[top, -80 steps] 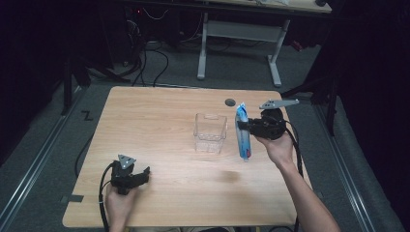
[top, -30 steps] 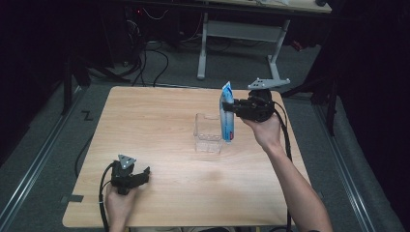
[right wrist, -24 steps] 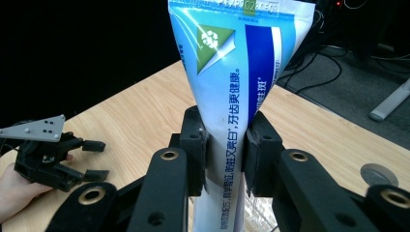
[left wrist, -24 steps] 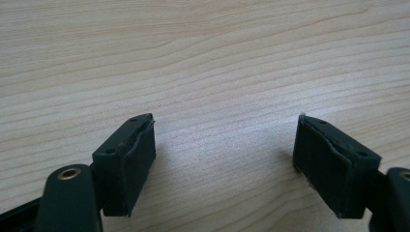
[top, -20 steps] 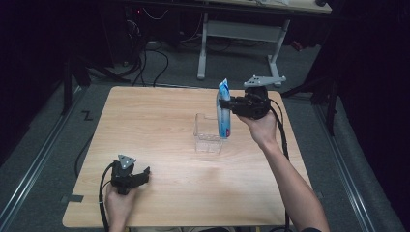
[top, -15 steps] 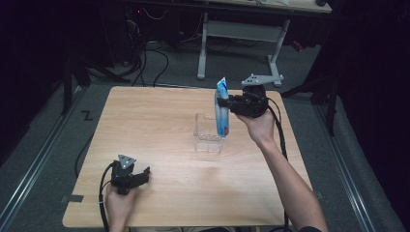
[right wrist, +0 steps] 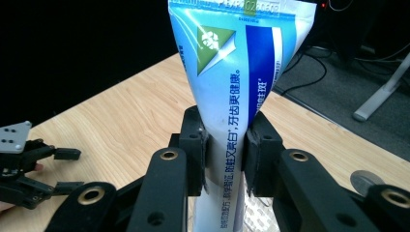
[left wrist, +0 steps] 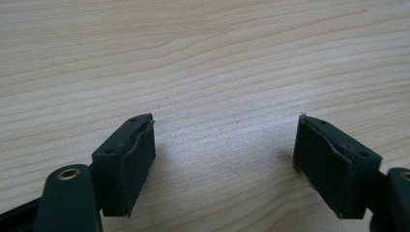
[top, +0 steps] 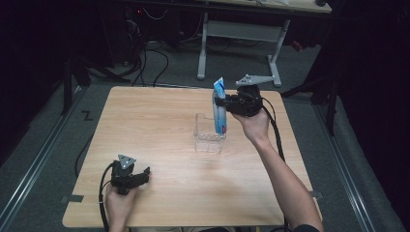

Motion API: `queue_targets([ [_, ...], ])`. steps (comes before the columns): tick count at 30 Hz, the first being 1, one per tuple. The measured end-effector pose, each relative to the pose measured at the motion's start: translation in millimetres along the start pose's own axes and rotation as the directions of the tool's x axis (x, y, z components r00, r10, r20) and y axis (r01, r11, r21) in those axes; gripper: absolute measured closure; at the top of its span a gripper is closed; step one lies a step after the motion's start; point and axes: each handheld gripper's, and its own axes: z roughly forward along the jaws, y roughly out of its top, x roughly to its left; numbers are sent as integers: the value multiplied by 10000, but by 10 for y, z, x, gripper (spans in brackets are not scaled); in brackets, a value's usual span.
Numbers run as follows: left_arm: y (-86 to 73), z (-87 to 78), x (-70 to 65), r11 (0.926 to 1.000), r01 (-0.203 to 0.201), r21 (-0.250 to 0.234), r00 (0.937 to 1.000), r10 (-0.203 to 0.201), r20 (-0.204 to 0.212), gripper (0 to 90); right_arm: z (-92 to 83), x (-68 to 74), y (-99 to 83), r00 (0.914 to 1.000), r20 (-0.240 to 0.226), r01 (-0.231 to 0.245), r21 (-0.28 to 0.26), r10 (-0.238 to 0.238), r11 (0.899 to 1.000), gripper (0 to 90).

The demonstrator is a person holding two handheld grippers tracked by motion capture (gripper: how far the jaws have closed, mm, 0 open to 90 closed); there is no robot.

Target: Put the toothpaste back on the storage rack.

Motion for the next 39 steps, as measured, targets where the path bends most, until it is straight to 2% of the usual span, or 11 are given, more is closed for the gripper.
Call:
queue_targets([
  [27, -2, -2, 5, 10000, 36, -19, 10000, -36, 46, 234, 372, -113, -283, 9979, 629, -194, 859, 140, 9961, 727],
  [39, -1, -3, 5, 10000, 35, -7, 10000, -35, 47, 234, 524, -113, -403, 9981, 615, -170, 1481, 79, 9888, 726],
])
